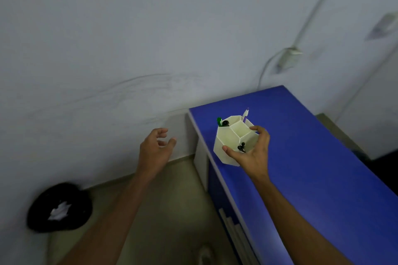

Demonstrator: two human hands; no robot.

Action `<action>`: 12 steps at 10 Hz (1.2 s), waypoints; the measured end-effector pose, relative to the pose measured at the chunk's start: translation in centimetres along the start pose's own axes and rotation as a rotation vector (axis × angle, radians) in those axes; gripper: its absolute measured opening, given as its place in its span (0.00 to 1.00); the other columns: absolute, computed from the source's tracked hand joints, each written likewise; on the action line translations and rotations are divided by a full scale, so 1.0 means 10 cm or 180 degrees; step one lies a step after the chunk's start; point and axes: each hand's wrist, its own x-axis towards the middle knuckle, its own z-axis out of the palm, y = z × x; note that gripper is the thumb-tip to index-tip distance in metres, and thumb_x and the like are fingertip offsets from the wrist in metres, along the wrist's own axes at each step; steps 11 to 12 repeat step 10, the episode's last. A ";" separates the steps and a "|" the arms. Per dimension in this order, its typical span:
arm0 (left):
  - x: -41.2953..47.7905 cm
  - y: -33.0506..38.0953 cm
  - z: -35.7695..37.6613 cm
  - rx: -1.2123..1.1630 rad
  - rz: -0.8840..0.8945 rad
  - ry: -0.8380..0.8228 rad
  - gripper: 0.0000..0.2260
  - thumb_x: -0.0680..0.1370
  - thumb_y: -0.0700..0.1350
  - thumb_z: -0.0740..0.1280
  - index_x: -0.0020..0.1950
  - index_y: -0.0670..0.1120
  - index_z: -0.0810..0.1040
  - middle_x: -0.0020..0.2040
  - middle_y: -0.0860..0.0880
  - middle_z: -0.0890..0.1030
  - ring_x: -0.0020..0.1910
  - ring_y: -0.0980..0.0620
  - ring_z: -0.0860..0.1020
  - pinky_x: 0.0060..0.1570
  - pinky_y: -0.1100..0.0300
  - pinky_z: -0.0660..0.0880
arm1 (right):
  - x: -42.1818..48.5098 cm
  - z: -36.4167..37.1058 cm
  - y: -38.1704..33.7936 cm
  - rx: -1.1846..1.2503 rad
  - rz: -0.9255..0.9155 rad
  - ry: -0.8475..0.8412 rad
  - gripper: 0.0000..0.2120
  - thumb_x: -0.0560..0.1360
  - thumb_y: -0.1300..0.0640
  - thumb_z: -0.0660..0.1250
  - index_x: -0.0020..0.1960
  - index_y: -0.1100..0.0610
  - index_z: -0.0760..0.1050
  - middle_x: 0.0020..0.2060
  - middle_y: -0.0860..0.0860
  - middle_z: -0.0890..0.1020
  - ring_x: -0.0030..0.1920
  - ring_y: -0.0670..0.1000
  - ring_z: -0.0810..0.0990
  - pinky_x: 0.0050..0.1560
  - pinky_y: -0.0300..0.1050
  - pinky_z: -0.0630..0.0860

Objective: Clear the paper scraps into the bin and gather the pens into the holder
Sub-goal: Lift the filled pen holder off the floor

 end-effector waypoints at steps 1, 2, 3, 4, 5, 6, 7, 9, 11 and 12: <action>0.07 0.27 0.57 0.0121 0.0044 -0.0166 0.19 0.75 0.49 0.71 0.64 0.46 0.75 0.60 0.48 0.79 0.50 0.50 0.79 0.42 0.61 0.75 | 0.32 -0.39 0.49 -0.0190 0.0213 0.0125 0.46 0.56 0.45 0.84 0.65 0.50 0.62 0.63 0.49 0.67 0.65 0.51 0.69 0.59 0.47 0.78; 0.09 0.40 0.86 0.0169 0.0054 -0.0229 0.19 0.75 0.49 0.71 0.64 0.47 0.74 0.60 0.47 0.79 0.50 0.51 0.78 0.41 0.63 0.75 | 0.53 -0.55 0.74 -0.0258 0.0362 0.0196 0.46 0.56 0.45 0.84 0.66 0.51 0.62 0.64 0.51 0.67 0.65 0.51 0.68 0.59 0.44 0.75; 0.11 0.52 1.17 0.0260 0.0065 -0.0281 0.18 0.75 0.50 0.71 0.63 0.48 0.74 0.59 0.48 0.79 0.49 0.52 0.78 0.43 0.61 0.75 | 0.84 -0.68 1.07 -0.0305 0.0565 0.0243 0.47 0.56 0.44 0.83 0.67 0.52 0.63 0.66 0.52 0.66 0.66 0.52 0.68 0.60 0.44 0.72; 0.11 0.57 1.28 0.0292 0.0014 -0.0257 0.18 0.75 0.50 0.71 0.63 0.48 0.75 0.59 0.48 0.79 0.50 0.52 0.78 0.42 0.64 0.74 | 0.98 -0.67 1.22 -0.0333 0.0617 0.0159 0.47 0.56 0.44 0.83 0.67 0.51 0.62 0.67 0.53 0.64 0.67 0.54 0.67 0.60 0.45 0.71; 0.12 0.60 1.35 0.0369 -0.0077 -0.0232 0.18 0.75 0.50 0.71 0.63 0.48 0.75 0.59 0.49 0.79 0.50 0.51 0.79 0.40 0.66 0.72 | 1.07 -0.61 1.34 -0.0417 0.0652 0.0004 0.47 0.56 0.45 0.83 0.67 0.50 0.62 0.68 0.53 0.63 0.67 0.55 0.67 0.61 0.47 0.73; 0.13 0.59 1.34 0.0400 -0.0083 -0.0230 0.18 0.75 0.50 0.71 0.63 0.48 0.75 0.59 0.49 0.79 0.50 0.51 0.79 0.39 0.67 0.72 | 1.09 -0.57 1.39 -0.0433 0.0666 -0.0005 0.47 0.57 0.45 0.83 0.68 0.51 0.61 0.68 0.54 0.64 0.67 0.55 0.68 0.60 0.49 0.74; 0.13 0.58 1.28 0.0454 -0.0084 -0.0188 0.18 0.75 0.50 0.71 0.63 0.47 0.75 0.59 0.48 0.79 0.49 0.51 0.79 0.40 0.65 0.72 | 1.11 -0.55 1.40 -0.0424 0.0662 -0.0025 0.51 0.56 0.43 0.83 0.71 0.50 0.59 0.69 0.53 0.64 0.67 0.56 0.67 0.61 0.52 0.75; 0.05 0.58 1.04 0.0461 -0.0065 -0.0157 0.19 0.75 0.49 0.71 0.64 0.46 0.74 0.60 0.47 0.78 0.50 0.51 0.78 0.38 0.66 0.72 | 1.04 -0.66 1.25 -0.0557 0.0796 -0.0073 0.56 0.55 0.35 0.80 0.75 0.47 0.55 0.74 0.53 0.60 0.73 0.57 0.61 0.67 0.59 0.69; -0.03 0.57 0.85 0.0402 -0.0016 -0.0093 0.19 0.75 0.49 0.71 0.65 0.46 0.74 0.60 0.46 0.78 0.50 0.50 0.78 0.37 0.67 0.72 | 0.94 -0.75 1.13 -0.0504 0.0720 0.0064 0.56 0.55 0.33 0.79 0.75 0.46 0.55 0.76 0.52 0.57 0.75 0.57 0.60 0.68 0.58 0.68; -0.03 0.57 0.85 0.0402 -0.0016 -0.0093 0.19 0.75 0.49 0.71 0.65 0.46 0.74 0.60 0.46 0.78 0.50 0.50 0.78 0.37 0.67 0.72 | 0.94 -0.75 1.13 -0.0504 0.0720 0.0064 0.56 0.55 0.33 0.79 0.75 0.46 0.55 0.76 0.52 0.57 0.75 0.57 0.60 0.68 0.58 0.68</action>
